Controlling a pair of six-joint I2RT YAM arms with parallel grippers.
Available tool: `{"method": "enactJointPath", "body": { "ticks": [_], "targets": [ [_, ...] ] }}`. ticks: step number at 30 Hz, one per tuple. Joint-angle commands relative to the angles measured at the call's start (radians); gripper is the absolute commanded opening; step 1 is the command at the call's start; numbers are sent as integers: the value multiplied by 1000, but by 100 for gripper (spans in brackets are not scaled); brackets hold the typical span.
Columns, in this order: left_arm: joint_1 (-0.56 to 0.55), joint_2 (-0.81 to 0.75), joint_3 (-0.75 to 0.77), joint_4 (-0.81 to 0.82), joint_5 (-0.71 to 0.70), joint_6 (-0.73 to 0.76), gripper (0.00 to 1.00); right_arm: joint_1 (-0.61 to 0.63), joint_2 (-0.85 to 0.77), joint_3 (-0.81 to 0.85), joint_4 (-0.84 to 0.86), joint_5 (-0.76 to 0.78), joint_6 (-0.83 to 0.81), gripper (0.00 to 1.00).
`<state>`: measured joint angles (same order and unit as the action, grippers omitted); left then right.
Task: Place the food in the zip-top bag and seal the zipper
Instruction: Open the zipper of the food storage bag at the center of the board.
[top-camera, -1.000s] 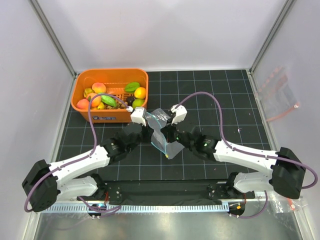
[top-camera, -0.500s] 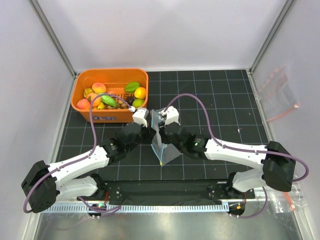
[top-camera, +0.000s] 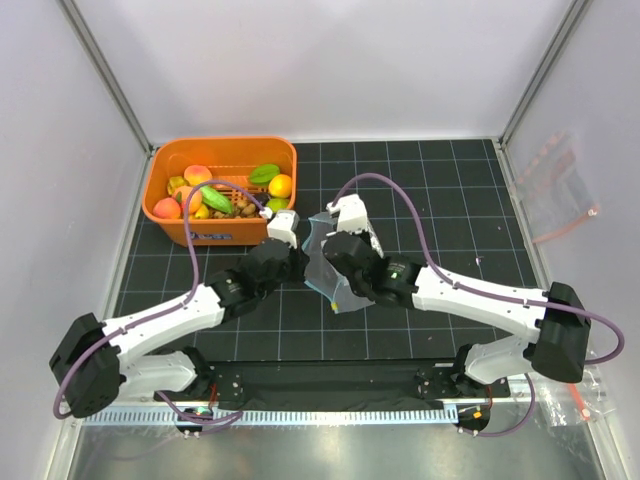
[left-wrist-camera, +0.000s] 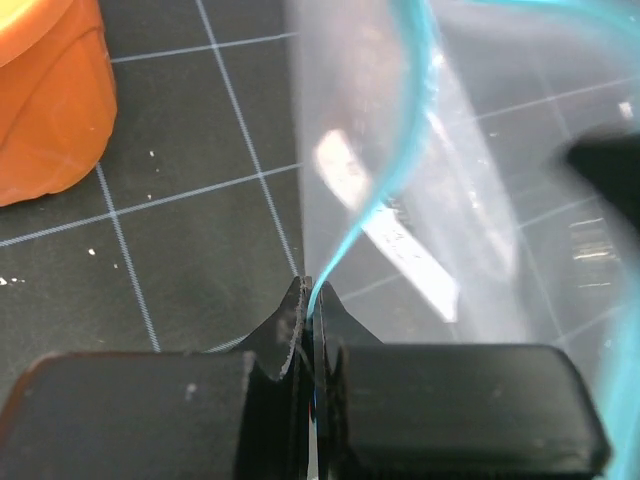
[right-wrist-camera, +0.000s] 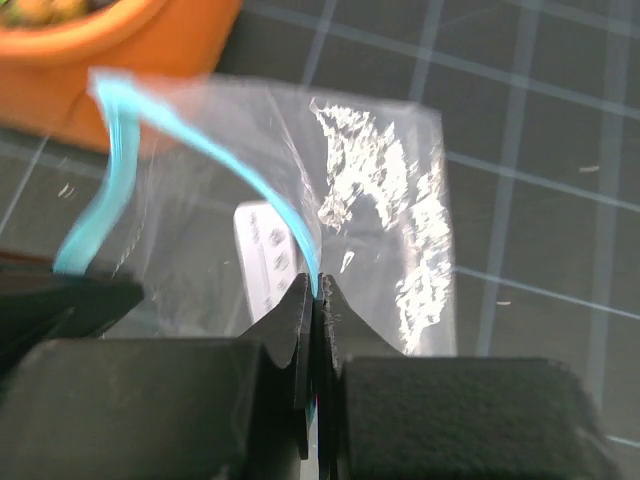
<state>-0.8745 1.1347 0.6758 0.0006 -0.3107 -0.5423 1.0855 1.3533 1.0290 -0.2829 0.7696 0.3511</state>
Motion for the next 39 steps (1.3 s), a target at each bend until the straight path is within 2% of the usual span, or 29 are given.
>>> {"method": "enactJointPath", "body": {
  "ticks": [1,8,12,17,21,26,39],
  "targets": [
    [5,57,67,-54,-45,-2,0,22,16,107,-175,232,6,3],
    [5,194,155,-158,-100,-4,0,36,127,249,-407,456,38,9],
    [14,203,168,-189,-137,-16,0,34,145,278,-547,586,121,26],
    [28,191,160,-189,-131,-19,0,13,89,252,-550,608,146,28],
    [29,188,157,-188,-128,-21,0,4,32,189,-437,528,85,30],
    [29,139,120,-130,-97,-18,0,4,-3,131,-274,274,-1,36],
    [29,108,99,-113,-140,-31,0,4,139,212,-374,154,49,37]
  ]
}}
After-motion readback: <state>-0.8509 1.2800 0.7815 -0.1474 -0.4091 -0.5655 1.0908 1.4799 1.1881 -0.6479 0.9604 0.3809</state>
